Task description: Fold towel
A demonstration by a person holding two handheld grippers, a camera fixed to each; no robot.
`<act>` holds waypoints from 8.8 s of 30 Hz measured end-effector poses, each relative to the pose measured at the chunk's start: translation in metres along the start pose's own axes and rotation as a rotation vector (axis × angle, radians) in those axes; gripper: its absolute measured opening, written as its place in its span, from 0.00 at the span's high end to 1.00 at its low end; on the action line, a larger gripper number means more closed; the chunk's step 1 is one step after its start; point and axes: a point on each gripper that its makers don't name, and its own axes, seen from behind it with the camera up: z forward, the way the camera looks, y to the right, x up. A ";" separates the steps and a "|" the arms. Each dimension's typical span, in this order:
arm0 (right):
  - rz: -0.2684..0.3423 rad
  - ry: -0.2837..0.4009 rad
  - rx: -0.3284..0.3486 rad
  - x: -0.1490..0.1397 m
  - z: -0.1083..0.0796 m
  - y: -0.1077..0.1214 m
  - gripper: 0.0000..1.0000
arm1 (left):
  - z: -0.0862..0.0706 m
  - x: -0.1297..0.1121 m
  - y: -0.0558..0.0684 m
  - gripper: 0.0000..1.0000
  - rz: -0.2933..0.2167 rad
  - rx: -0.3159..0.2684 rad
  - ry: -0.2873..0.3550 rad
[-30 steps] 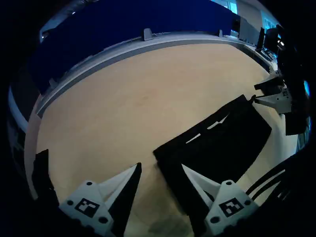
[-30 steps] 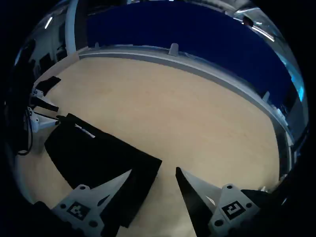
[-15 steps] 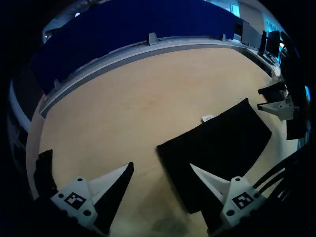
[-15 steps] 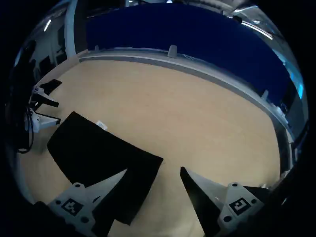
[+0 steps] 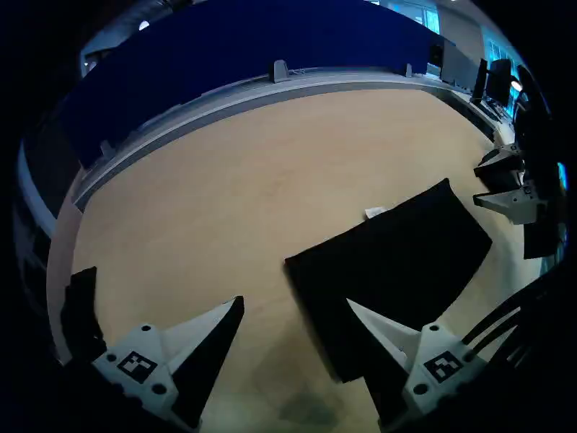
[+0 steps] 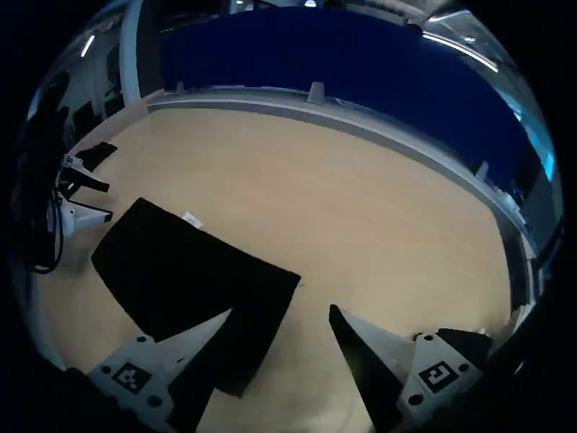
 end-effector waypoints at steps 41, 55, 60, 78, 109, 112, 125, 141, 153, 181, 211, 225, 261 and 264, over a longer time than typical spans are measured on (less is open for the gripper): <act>-0.065 -0.036 0.078 -0.045 -0.038 -0.030 0.06 | -0.072 -0.089 -0.006 0.06 -0.132 0.063 -0.026; -0.164 -0.067 0.151 -0.047 -0.037 -0.045 0.06 | -0.108 -0.138 -0.011 0.05 -0.230 0.119 -0.042; -0.188 -0.071 0.166 -0.047 -0.036 -0.048 0.06 | -0.117 -0.149 -0.012 0.05 -0.246 0.132 -0.046; -0.224 -0.118 0.205 -0.070 -0.027 -0.053 0.08 | -0.143 -0.182 -0.005 0.05 -0.252 0.154 -0.055; -0.214 -0.183 0.236 -0.085 -0.025 -0.045 0.96 | -0.158 -0.201 -0.004 0.05 -0.289 0.163 -0.071; -0.220 -0.182 0.230 -0.083 -0.026 -0.045 0.96 | -0.160 -0.201 -0.004 0.05 -0.292 0.162 -0.069; -0.292 -0.131 0.211 -0.042 -0.041 -0.051 0.97 | -0.168 -0.201 -0.006 0.05 -0.308 0.164 -0.061; -0.442 -0.035 0.201 0.035 -0.056 -0.077 0.97 | -0.184 -0.209 -0.012 0.05 -0.307 0.188 -0.034; -0.534 0.002 0.211 0.069 -0.058 -0.096 0.97 | -0.189 -0.212 -0.006 0.05 -0.329 0.188 -0.022; -0.727 -0.038 0.408 0.082 0.001 -0.233 0.97 | -0.197 -0.222 -0.013 0.05 -0.434 0.250 0.019; -0.633 -0.119 0.510 0.031 0.029 -0.276 0.32 | -0.195 -0.222 -0.007 0.05 -0.450 0.257 0.023; -0.589 -0.116 0.478 0.021 0.016 -0.252 0.30 | -0.196 -0.220 -0.004 0.06 -0.441 0.256 0.023; -0.428 -0.190 0.381 -0.036 -0.001 -0.188 0.49 | -0.195 -0.211 -0.002 0.05 -0.438 0.243 0.029; -0.416 -0.192 0.377 -0.037 0.000 -0.189 0.51 | -0.195 -0.211 -0.002 0.05 -0.437 0.243 0.029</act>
